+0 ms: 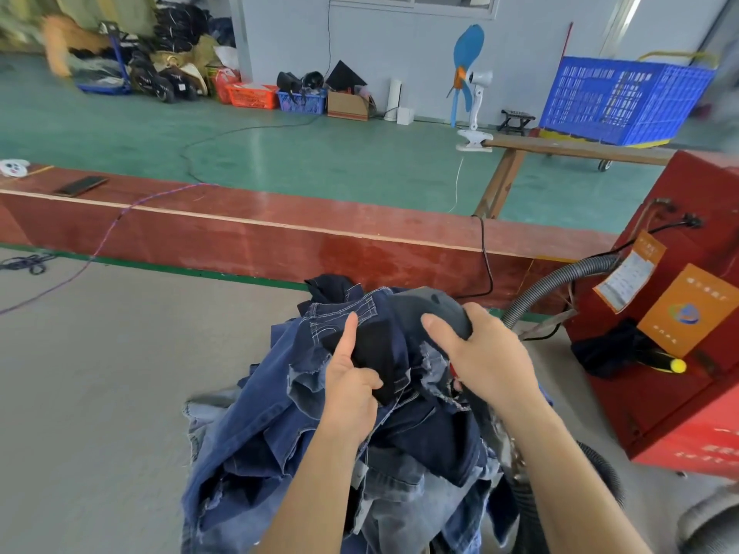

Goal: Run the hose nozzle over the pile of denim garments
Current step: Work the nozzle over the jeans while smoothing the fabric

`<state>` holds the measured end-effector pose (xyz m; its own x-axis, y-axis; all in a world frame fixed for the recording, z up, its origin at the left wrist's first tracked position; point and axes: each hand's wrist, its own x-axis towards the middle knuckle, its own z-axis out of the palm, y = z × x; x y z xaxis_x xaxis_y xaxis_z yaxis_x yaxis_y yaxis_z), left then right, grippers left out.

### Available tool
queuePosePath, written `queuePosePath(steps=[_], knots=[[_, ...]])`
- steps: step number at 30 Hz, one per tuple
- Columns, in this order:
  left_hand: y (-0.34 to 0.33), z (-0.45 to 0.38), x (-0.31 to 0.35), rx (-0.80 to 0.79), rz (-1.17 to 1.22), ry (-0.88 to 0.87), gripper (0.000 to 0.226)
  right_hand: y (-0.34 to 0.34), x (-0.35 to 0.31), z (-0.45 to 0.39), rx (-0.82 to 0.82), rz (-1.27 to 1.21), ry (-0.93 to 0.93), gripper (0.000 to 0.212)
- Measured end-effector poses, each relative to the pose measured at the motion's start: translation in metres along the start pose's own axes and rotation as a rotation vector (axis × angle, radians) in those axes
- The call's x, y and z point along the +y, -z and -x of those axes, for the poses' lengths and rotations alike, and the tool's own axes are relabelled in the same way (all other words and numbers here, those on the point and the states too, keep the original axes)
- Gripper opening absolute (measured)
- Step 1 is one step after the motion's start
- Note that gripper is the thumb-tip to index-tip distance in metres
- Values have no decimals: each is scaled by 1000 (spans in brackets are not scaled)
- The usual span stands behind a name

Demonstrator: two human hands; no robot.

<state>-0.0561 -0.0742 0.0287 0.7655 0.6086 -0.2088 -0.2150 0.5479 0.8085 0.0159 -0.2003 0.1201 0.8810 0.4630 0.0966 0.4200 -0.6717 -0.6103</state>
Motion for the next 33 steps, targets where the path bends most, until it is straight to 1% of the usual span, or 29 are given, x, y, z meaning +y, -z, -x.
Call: queuePosePath(steps=[2,6,8,10,13,15,17,19,22,24,25,27,29,31,33], knots=[[2,-2,1,29,42,18,95,7,2,1,-17,-47,20,37],[0,-3,3,41,76,35,97,2,6,9,-267,-81,-1,39],[-1,-2,2,30,43,37,97,-4,6,10,-320,-24,-15,37],[-3,-1,0,6,23,47,97,-10,4,7,-277,32,-19,37],[-4,1,0,-30,-21,54,98,-13,2,-1,-115,67,-5,40],[-3,1,2,-23,-55,41,100,-7,3,-6,7,30,-8,39],[-1,2,5,16,-50,34,103,4,6,-9,45,-58,-12,40],[-1,2,8,49,-25,40,105,11,9,-7,-21,-132,-2,41],[0,1,9,25,47,65,105,8,11,3,-238,-180,1,37],[-1,3,10,5,64,79,104,2,10,7,-347,-160,-8,33],[-1,5,11,5,53,85,104,-1,9,8,-353,-109,-6,32],[-3,7,10,6,38,101,103,-6,7,6,-300,4,5,34],[-5,8,9,-19,49,120,102,-10,5,3,-199,68,17,37],[-6,8,10,-33,59,120,103,-11,5,-2,-72,74,16,38],[-7,8,12,-17,78,103,103,-4,7,-4,24,2,6,38]])
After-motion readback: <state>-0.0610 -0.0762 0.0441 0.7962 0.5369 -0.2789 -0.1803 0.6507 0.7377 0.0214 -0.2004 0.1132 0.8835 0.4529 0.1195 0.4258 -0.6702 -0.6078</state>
